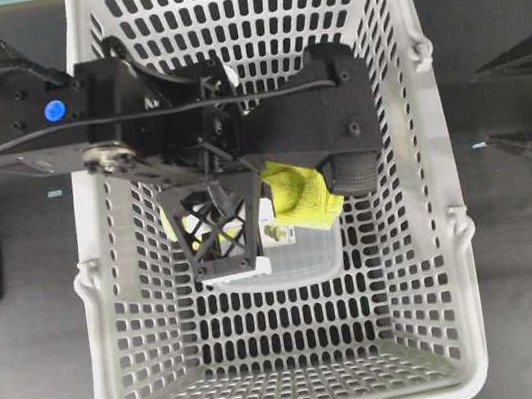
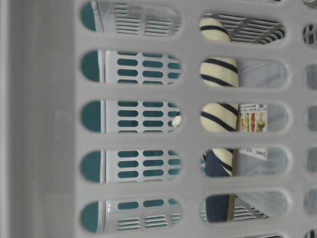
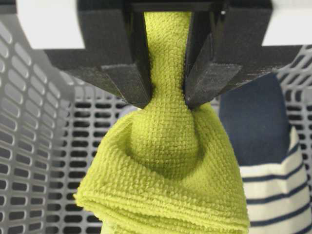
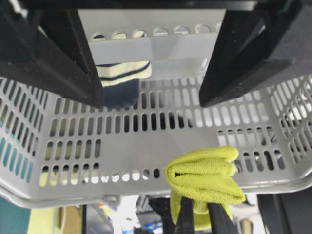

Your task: Pick up the yellow cloth from the shopping basket with the left arm.

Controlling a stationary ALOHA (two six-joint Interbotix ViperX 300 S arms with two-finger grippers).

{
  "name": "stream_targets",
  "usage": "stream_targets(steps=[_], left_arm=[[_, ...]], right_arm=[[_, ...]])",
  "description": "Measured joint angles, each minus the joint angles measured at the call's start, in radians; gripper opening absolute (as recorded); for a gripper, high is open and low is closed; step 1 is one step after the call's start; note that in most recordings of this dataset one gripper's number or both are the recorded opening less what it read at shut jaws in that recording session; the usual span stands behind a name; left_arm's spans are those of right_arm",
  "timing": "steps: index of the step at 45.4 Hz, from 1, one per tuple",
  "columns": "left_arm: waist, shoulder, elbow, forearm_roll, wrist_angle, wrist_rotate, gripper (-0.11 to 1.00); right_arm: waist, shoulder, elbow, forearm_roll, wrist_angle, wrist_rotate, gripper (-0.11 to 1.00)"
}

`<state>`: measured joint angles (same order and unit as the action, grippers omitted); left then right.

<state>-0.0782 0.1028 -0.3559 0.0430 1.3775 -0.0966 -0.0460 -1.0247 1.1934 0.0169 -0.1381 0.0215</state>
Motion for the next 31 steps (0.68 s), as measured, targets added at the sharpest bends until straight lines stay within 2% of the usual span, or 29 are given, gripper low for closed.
stream_targets(steps=[31], left_arm=[[0.0,0.0,0.0,-0.002,0.003,-0.008,0.18]], right_arm=[[0.0,-0.002,0.017,0.0,0.0,0.0,0.76]])
